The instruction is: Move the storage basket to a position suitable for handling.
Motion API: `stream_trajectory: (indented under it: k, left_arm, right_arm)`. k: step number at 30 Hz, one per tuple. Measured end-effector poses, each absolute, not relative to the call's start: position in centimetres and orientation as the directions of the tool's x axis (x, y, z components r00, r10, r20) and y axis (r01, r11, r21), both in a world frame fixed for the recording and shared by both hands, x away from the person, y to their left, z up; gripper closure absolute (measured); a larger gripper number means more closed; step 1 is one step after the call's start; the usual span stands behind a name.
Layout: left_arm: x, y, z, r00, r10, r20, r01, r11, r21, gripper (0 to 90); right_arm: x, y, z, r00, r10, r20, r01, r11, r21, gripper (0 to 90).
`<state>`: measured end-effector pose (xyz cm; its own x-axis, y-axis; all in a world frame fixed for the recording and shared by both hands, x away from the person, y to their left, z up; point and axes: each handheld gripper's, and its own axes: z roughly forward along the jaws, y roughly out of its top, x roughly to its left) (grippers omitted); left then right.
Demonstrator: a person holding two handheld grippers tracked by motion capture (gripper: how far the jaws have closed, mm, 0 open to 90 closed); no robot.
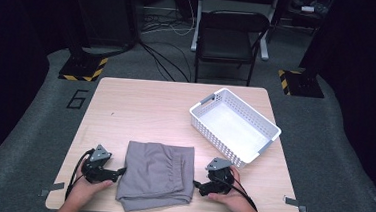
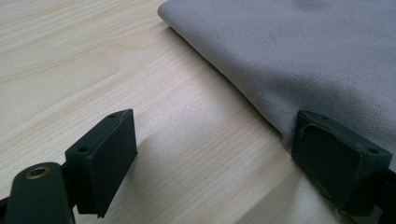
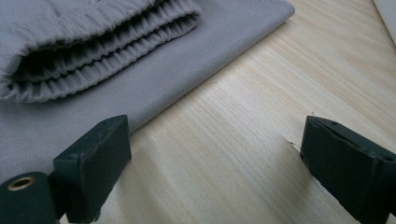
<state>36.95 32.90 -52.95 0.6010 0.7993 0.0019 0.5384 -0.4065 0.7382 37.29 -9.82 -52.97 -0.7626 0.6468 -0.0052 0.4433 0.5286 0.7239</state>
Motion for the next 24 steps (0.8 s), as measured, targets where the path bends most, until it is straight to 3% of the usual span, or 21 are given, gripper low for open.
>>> stream_trajectory:
  k: [24]
  left_arm:
    - [36.88,32.69,-52.93,0.558,0.83,-0.014,0.56,-0.364,0.744,15.3]
  right_arm:
    - [37.26,-9.77,-52.97,-0.752,0.659,0.001,0.453,0.515,0.727,10.0]
